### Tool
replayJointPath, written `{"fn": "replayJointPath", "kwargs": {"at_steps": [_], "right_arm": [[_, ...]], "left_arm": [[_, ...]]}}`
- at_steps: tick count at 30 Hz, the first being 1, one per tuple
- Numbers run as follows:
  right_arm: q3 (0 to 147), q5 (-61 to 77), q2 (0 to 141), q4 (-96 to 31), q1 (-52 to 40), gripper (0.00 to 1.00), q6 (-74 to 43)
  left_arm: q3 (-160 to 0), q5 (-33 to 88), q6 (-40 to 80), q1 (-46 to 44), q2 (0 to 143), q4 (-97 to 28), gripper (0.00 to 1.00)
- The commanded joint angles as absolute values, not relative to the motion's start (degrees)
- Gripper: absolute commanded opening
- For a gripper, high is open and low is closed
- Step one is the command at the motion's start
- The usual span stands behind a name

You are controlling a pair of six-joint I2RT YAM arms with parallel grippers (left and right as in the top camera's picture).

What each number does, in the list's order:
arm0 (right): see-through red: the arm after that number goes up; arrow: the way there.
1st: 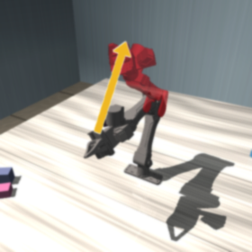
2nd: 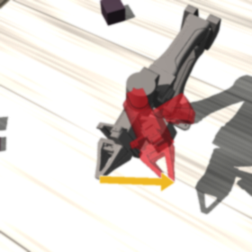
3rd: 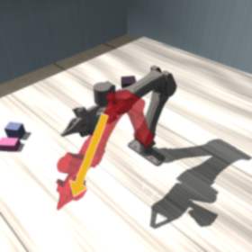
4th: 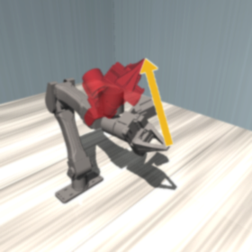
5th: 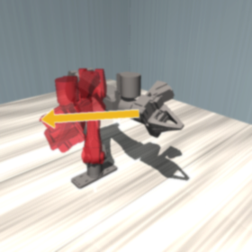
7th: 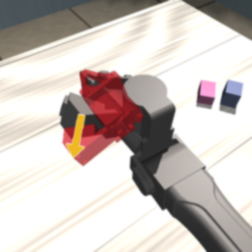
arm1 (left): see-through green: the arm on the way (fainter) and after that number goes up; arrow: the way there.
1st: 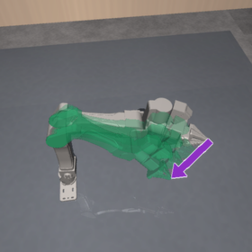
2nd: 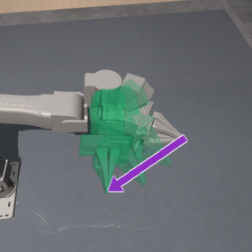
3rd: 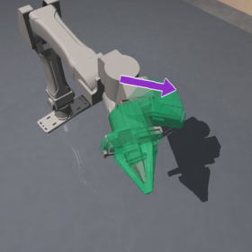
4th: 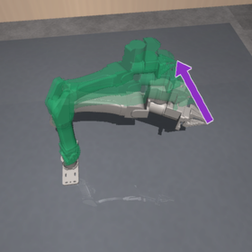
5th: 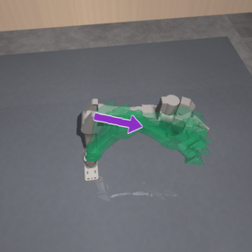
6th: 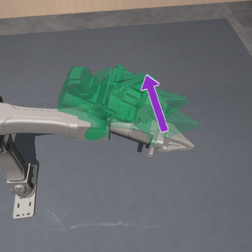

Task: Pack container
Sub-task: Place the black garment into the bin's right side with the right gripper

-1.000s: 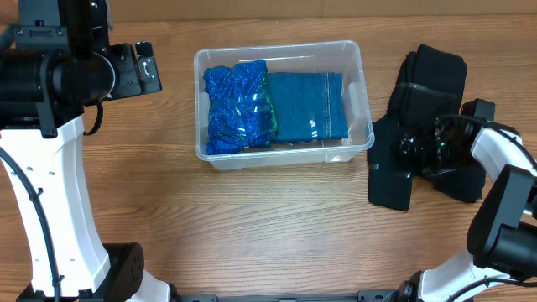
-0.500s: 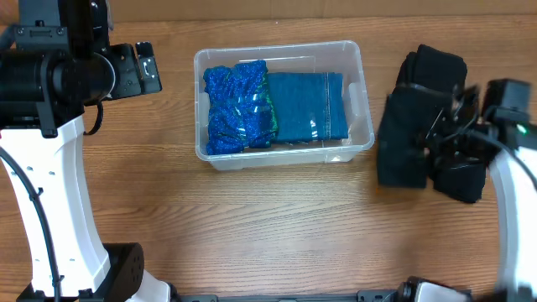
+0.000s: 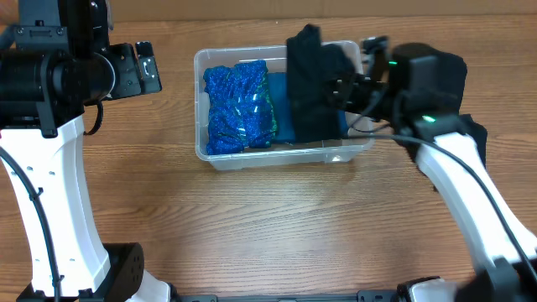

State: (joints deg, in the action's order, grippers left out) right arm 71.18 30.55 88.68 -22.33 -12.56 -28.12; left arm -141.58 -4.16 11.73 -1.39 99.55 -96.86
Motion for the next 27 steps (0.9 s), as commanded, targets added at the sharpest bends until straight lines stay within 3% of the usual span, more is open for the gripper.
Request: {"fn": "replayJointPath", "kwargs": {"at_steps": [1,2,7,12,15,17,18,23,27], "right_arm": [[71.66,29.21,96.82,-17.32,-14.06,0.25,-30.28],[71.66,29.28,99.24,-16.80,-14.44,0.52,-30.26],[73.25,29.61,95.26,-22.31,-13.82,0.77,-30.02],[77.67,25.43,83.18,-34.83,-7.60,0.80,-28.42],[78.13,19.64,76.03,-44.62,1.43,0.82,-26.92],[78.11,15.64,73.23,-51.42,9.85,0.95,-24.91],[78.08,13.85,72.95,-54.50,14.17,1.00,-23.49],[75.81,11.79,76.95,-61.12,31.11,1.00,-16.71],[74.52,11.46,83.50,-57.78,36.82,1.00,-15.94]], "left_arm": [[-141.45,-4.67,10.70,-1.15,99.63,-96.77,1.00],[-141.45,-4.67,10.70,-1.15,99.63,-96.79,1.00],[-141.45,-4.67,10.70,-1.15,99.63,-96.79,1.00],[-141.45,-4.67,10.70,-1.15,99.63,-96.79,1.00],[-141.45,-4.67,10.70,-1.15,99.63,-96.77,1.00],[-141.45,-4.67,10.70,-1.15,99.63,-96.79,1.00],[-141.45,-4.67,10.70,-1.15,99.63,-96.79,1.00],[-141.45,-4.67,10.70,-1.15,99.63,-96.77,1.00],[-141.45,-4.67,10.70,-1.15,99.63,-96.79,1.00]]}}
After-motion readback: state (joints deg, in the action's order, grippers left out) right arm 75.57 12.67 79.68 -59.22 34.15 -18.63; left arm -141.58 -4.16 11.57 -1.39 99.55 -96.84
